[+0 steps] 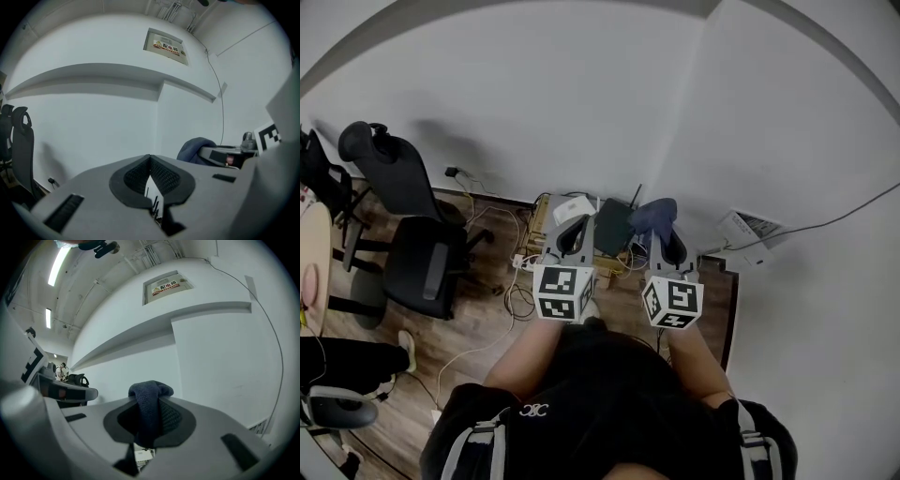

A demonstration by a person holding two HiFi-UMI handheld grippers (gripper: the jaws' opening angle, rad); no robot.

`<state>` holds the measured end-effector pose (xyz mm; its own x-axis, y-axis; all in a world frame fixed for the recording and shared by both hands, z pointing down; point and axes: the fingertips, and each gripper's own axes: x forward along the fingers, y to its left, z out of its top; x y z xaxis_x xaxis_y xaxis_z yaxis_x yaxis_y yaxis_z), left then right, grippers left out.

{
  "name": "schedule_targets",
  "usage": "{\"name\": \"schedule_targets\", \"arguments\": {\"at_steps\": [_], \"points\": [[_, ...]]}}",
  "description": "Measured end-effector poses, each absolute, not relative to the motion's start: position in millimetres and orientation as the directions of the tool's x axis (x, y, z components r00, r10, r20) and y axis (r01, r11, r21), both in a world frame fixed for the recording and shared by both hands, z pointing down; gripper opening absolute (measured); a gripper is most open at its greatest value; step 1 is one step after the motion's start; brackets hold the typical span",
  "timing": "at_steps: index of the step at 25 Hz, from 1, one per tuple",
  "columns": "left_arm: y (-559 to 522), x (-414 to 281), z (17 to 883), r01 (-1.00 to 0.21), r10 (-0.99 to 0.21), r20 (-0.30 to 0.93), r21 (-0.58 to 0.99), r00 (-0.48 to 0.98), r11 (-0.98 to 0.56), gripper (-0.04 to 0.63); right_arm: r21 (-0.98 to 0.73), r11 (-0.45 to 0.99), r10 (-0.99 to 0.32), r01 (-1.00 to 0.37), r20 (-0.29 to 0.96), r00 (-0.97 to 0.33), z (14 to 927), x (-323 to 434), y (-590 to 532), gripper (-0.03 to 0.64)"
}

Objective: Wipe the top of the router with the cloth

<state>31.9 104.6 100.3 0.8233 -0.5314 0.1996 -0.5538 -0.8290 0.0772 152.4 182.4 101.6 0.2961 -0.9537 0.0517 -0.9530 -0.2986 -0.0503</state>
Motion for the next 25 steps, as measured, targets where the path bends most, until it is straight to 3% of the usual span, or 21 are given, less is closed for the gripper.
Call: {"name": "schedule_targets", "arguments": {"at_steps": [11,25], "points": [[14.8,62.8,110.0,-0.576,-0.546,0.221,0.107,0.809,-0.811,-0.002,-0.066,-0.242,-0.967,-0.968,0.102,0.235,111.4,187.1,100.5,0.035],[-18.7,104.6,134.8,-0.659,-0.605,0.303,0.115,0.736,-0.744,-0.002,-0.034,-0.115,-0.982,-0.993,0.151,0.109,145.7,252.7,29.2,0.035]]}}
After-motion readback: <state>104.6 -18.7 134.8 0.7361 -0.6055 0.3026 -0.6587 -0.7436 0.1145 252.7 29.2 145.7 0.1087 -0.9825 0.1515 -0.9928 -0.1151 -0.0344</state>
